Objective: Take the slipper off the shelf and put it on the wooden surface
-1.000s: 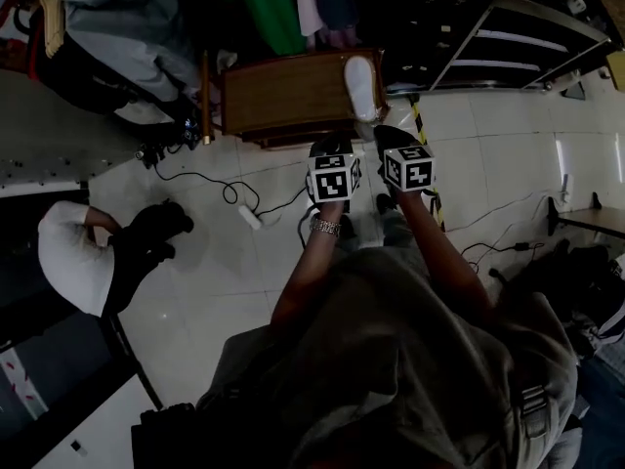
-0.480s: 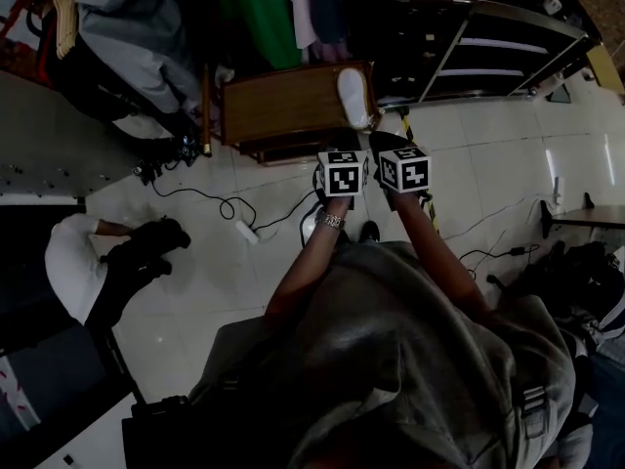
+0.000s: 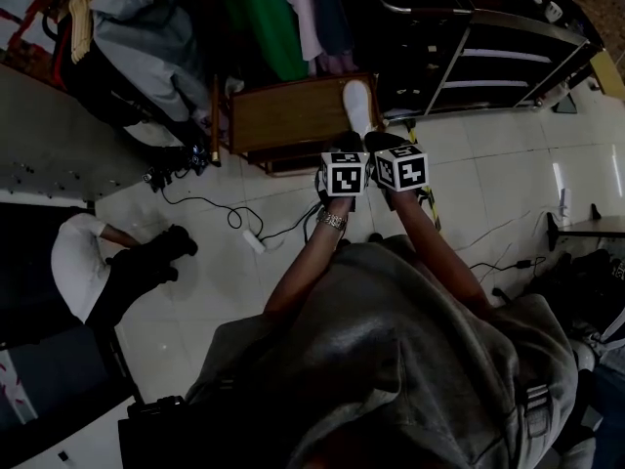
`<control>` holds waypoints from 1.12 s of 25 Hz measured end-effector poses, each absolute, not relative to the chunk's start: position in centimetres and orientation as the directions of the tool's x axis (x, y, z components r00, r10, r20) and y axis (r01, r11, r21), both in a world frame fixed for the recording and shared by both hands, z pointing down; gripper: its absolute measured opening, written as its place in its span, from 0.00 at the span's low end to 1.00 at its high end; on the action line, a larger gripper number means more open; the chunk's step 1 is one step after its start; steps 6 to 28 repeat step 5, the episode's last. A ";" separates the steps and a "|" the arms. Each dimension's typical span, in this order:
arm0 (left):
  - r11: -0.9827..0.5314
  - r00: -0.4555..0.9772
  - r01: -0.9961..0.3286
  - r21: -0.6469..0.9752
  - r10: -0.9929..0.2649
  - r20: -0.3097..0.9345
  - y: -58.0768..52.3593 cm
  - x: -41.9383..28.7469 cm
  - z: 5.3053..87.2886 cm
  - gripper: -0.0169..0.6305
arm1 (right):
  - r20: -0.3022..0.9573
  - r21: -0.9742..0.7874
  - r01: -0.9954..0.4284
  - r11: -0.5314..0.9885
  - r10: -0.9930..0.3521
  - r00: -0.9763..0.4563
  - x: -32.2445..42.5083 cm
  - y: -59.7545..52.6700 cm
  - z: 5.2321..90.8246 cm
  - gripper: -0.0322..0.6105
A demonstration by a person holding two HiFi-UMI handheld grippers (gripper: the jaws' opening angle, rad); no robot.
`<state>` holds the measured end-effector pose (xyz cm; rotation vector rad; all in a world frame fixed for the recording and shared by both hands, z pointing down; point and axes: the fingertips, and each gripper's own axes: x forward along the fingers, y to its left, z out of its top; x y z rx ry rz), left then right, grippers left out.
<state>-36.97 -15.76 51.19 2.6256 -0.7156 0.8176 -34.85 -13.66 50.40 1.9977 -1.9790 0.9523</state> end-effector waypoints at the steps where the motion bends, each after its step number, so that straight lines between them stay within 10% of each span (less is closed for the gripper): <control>1: -0.831 0.711 -0.541 0.126 -0.372 0.596 -15.8 -37.0 51.2 0.03 | 0.542 -0.310 -0.945 -0.101 -0.836 -0.088 -34.9 -13.8 50.3 0.05; 28: -0.843 0.694 -0.535 0.051 -0.404 0.596 -15.9 -37.1 50.9 0.03 | 0.541 -0.317 -0.943 -0.100 -0.836 -0.093 -35.0 -14.1 50.1 0.05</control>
